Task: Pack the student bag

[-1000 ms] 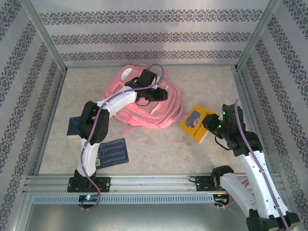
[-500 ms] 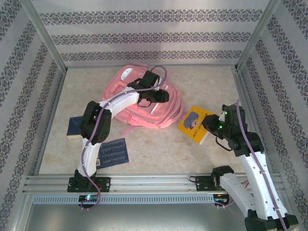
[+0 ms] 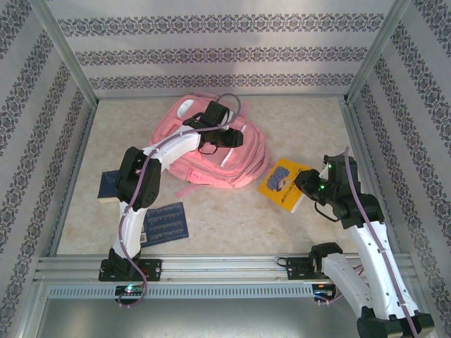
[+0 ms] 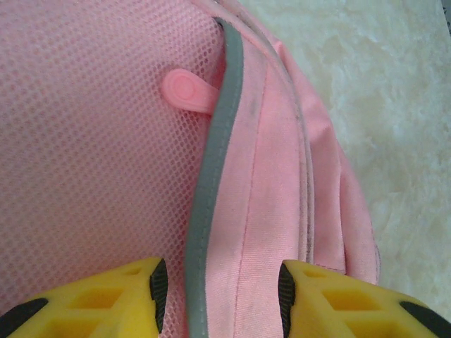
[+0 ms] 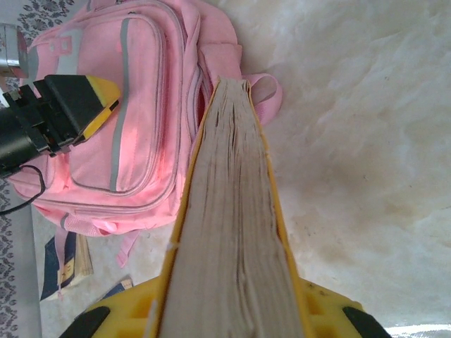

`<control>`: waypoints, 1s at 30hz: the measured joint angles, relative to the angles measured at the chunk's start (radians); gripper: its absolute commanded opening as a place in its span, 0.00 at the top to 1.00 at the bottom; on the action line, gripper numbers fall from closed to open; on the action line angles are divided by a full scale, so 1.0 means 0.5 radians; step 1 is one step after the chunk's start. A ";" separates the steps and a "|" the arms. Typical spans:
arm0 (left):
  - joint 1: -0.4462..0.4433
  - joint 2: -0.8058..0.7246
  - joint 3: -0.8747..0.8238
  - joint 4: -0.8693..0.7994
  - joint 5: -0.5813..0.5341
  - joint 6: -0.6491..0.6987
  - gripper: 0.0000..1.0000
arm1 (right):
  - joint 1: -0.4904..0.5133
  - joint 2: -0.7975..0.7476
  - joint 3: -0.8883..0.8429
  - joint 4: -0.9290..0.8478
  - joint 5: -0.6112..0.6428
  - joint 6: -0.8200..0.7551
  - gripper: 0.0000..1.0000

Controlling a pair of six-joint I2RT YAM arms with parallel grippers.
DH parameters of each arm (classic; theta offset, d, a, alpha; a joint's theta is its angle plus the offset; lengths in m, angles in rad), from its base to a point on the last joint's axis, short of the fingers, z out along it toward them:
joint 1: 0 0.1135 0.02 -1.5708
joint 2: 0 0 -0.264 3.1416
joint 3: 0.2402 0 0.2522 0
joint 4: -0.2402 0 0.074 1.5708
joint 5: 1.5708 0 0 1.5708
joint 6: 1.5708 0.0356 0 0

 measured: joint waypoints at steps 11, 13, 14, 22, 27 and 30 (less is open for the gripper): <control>-0.016 0.017 0.000 -0.001 0.052 -0.001 0.53 | -0.026 -0.008 -0.050 0.046 -0.038 0.021 1.00; -0.035 0.030 0.000 -0.001 0.063 -0.002 0.53 | -0.026 -0.008 -0.055 0.059 -0.039 0.029 1.00; -0.045 0.036 0.000 0.000 0.072 -0.003 0.53 | -0.026 -0.008 -0.056 0.062 -0.039 0.035 1.00; -0.094 0.042 0.000 0.003 0.131 -0.066 0.77 | -0.026 -0.009 -0.066 0.079 -0.044 0.045 1.00; -0.092 0.043 0.010 -0.028 0.069 -0.055 1.00 | -0.026 -0.002 -0.066 0.105 -0.043 0.043 1.00; -0.092 0.042 0.044 -0.066 0.049 -0.044 1.00 | -0.026 0.042 -0.044 0.090 -0.029 0.027 1.00</control>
